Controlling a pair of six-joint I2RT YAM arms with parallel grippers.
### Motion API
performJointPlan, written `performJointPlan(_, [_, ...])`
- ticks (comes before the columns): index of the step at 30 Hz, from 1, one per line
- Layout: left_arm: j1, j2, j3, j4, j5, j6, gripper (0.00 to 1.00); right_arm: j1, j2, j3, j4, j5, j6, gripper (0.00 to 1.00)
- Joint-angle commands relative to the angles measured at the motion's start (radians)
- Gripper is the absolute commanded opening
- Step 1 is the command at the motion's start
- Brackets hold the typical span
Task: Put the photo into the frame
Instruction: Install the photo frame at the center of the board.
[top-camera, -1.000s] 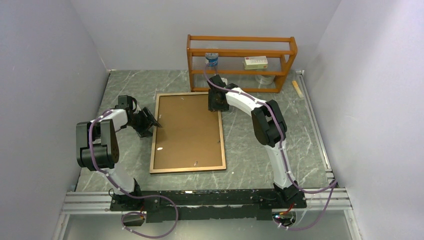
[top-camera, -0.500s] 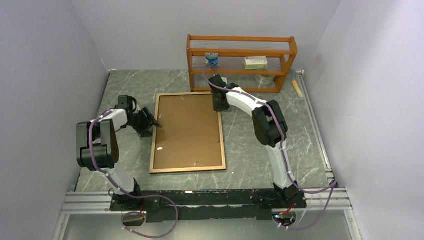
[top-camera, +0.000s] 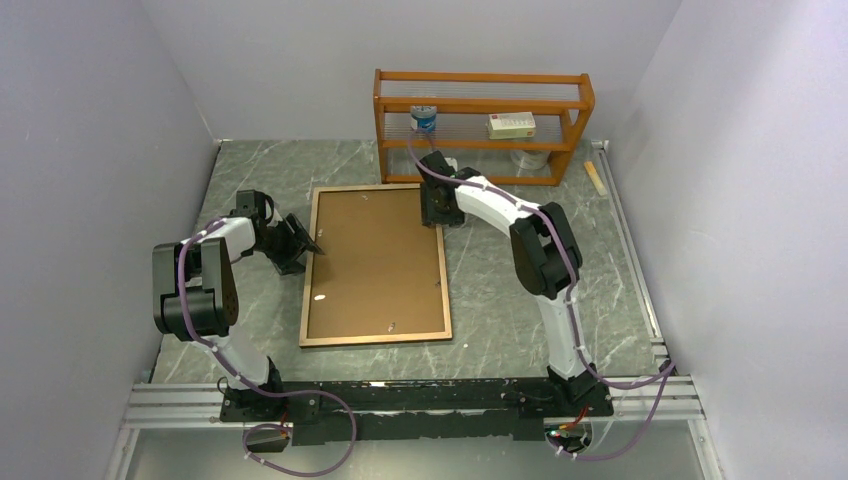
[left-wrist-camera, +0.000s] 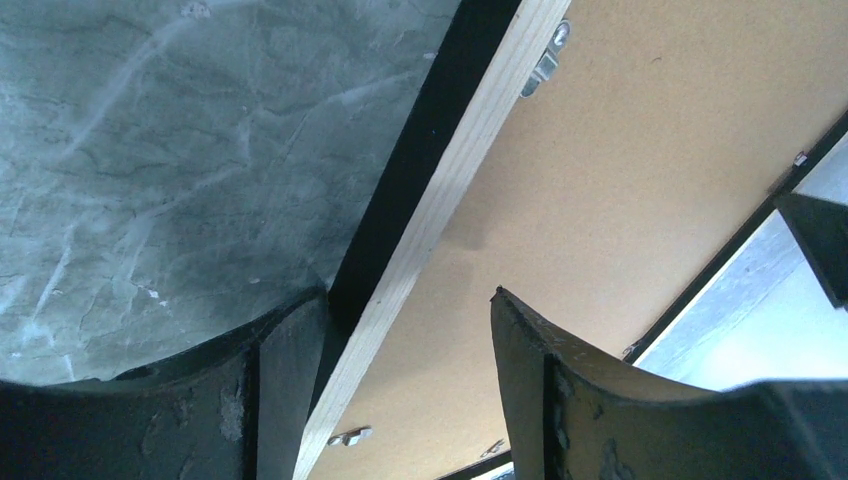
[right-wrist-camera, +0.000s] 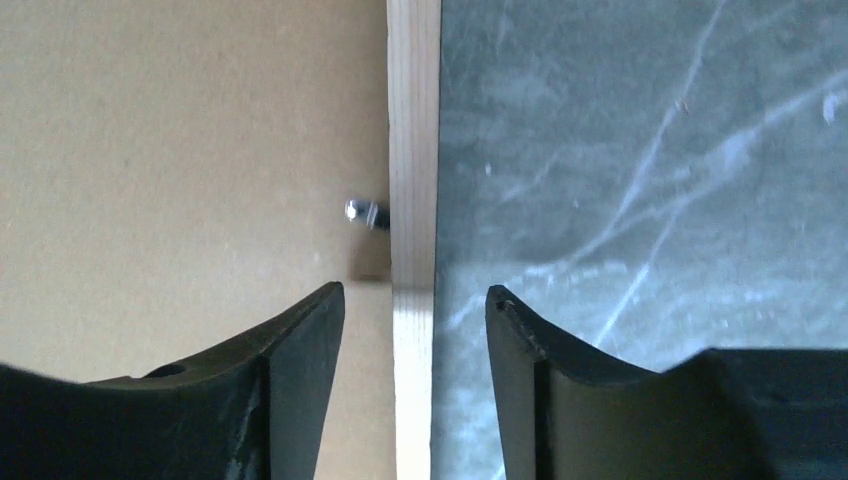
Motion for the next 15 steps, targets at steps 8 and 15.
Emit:
performJointPlan(8, [-0.009, 0.054, 0.000, -0.022, 0.004, -0.005, 0.49, 0.039, -0.171, -0.115, 0.245, -0.341, 0.100, 0.46])
performJointPlan(15, [-0.054, 0.096, 0.011, -0.046, 0.029, 0.003, 0.27, 0.160, -0.058, -0.054, 0.421, -0.423, 0.141, 0.36])
